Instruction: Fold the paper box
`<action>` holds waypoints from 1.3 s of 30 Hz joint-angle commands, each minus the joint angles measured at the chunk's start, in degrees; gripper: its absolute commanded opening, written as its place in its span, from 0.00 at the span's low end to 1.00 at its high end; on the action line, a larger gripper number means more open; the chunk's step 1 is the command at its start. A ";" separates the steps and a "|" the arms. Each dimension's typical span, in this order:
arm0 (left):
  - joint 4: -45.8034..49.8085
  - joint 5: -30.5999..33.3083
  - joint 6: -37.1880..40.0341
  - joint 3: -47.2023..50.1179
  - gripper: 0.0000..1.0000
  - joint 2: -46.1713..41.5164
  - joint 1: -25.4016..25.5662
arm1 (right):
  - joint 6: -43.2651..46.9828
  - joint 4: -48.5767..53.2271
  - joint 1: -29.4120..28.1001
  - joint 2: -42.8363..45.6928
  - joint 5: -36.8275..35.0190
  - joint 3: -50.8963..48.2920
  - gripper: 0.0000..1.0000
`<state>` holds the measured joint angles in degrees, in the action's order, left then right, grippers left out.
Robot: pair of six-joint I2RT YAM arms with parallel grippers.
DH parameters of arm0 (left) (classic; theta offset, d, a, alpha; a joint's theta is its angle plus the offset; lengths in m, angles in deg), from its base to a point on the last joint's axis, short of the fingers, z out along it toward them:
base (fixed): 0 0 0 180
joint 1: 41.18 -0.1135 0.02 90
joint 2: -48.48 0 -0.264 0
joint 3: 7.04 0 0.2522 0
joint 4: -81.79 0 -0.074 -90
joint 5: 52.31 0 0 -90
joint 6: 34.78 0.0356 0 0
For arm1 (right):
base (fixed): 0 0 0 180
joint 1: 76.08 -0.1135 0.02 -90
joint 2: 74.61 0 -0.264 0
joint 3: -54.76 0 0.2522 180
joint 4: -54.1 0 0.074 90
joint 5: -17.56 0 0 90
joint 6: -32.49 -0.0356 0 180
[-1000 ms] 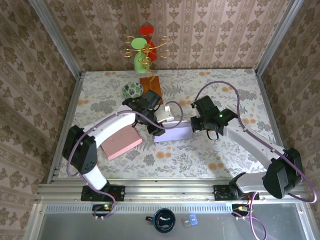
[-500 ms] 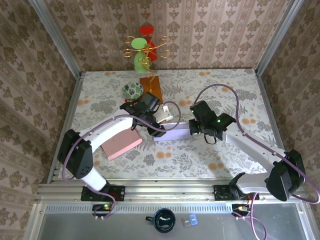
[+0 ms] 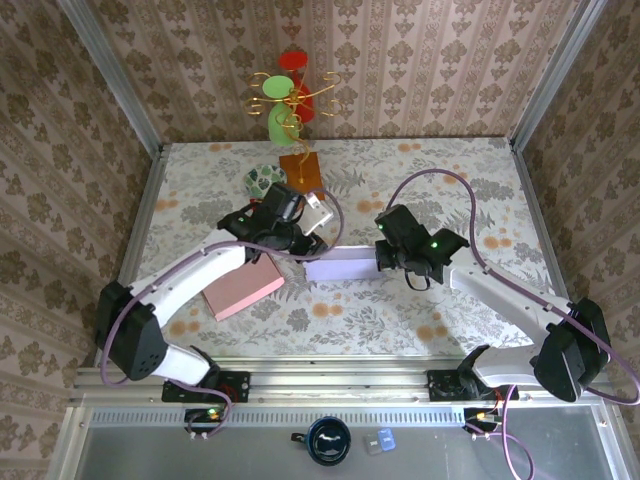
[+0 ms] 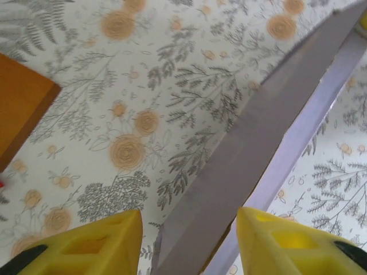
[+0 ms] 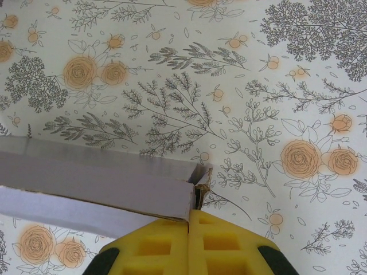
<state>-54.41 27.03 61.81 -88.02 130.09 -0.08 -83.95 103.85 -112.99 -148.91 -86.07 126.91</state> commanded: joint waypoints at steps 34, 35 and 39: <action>18.55 -1.51 -6.64 -6.42 0.31 3.09 -3.95 | -1.32 1.38 -0.18 -2.42 -0.68 1.56 0.00; 18.71 -1.03 -6.55 -6.66 0.30 3.32 -3.77 | -1.33 1.37 -0.16 -2.35 -0.69 1.60 0.00; 18.91 1.12 -6.24 -7.29 0.23 3.68 -2.96 | -1.25 1.56 -0.18 -2.25 -0.68 1.49 0.00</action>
<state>-36.51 26.24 54.25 -92.89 133.50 -3.60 -84.58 103.80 -112.99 -150.20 -86.22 127.63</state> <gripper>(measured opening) 0.239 0.065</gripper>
